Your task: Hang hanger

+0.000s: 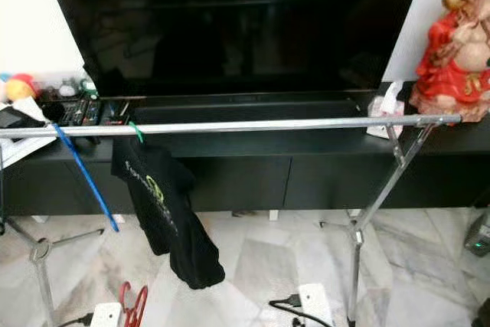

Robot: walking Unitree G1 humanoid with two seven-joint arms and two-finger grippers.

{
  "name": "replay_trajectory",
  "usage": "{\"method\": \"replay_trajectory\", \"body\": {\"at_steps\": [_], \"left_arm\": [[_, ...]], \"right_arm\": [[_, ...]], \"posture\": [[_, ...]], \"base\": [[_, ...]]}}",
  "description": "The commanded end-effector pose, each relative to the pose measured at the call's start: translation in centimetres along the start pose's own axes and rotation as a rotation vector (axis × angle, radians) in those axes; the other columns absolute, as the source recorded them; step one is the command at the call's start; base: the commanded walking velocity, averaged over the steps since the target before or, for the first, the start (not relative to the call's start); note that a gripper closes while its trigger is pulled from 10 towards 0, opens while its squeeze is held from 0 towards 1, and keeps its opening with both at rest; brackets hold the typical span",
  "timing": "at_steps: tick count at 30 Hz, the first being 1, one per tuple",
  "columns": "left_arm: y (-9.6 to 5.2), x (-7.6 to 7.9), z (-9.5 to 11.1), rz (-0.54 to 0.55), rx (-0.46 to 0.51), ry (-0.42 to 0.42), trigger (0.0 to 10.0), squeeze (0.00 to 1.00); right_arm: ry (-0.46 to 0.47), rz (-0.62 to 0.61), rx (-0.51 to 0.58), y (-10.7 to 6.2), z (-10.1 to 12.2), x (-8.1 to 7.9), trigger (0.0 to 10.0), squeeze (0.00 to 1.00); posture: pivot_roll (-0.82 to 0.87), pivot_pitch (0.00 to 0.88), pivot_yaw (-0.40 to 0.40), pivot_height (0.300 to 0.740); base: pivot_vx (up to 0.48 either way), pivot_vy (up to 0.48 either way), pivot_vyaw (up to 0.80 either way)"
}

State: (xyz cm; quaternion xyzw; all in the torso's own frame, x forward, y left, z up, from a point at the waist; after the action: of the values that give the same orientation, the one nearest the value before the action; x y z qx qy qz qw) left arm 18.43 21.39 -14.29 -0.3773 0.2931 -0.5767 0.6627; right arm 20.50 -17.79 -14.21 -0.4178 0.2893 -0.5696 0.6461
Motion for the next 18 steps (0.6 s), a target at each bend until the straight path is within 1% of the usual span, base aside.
{"method": "replay_trajectory", "body": {"at_steps": [1,4,13,18], "left_arm": [[-0.22,-0.82,-0.65,0.017,-0.015,-0.004,10.0,0.00],[-0.22,-0.85,-0.61,0.017,-0.014,0.006,10.0,0.00],[-0.18,-0.76,-0.56,0.018,-0.015,0.007,10.0,0.00],[-0.17,-0.72,-0.55,0.018,-0.015,0.005,10.0,0.00]], "right_arm": [[0.007,0.014,-0.007,0.01,-0.28,-0.68,10.0,0.00],[0.008,0.017,-0.004,0.01,-0.23,-0.73,10.0,0.00],[0.008,0.018,-0.003,0.02,-0.15,-0.74,10.0,0.00],[-0.013,0.023,-0.003,0.03,-0.08,-0.81,10.0,0.00]], "posture": [[0.00,0.000,-0.009,0.740],[0.00,0.000,-0.010,0.740],[0.00,0.000,-0.009,0.740],[0.00,0.000,-0.008,0.740]], "base": [[0.000,0.000,0.00],[0.000,0.000,0.00],[0.000,-0.291,0.00],[0.000,-0.303,0.00]]}}
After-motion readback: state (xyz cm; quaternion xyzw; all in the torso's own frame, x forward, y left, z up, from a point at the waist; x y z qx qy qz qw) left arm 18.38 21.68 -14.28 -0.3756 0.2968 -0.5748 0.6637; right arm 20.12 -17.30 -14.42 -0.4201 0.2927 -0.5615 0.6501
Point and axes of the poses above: a point about 5 cm out from each wrist's last joint towards the gripper, its own y axis pointing out of the wrist towards the gripper, its own z axis along the axis of the wrist's last joint, x = y × z, the point moved 6 cm from there along y, pointing out of the wrist towards the gripper, and after that the axes turned 6 degrees about -y, right-handed, at the moved point
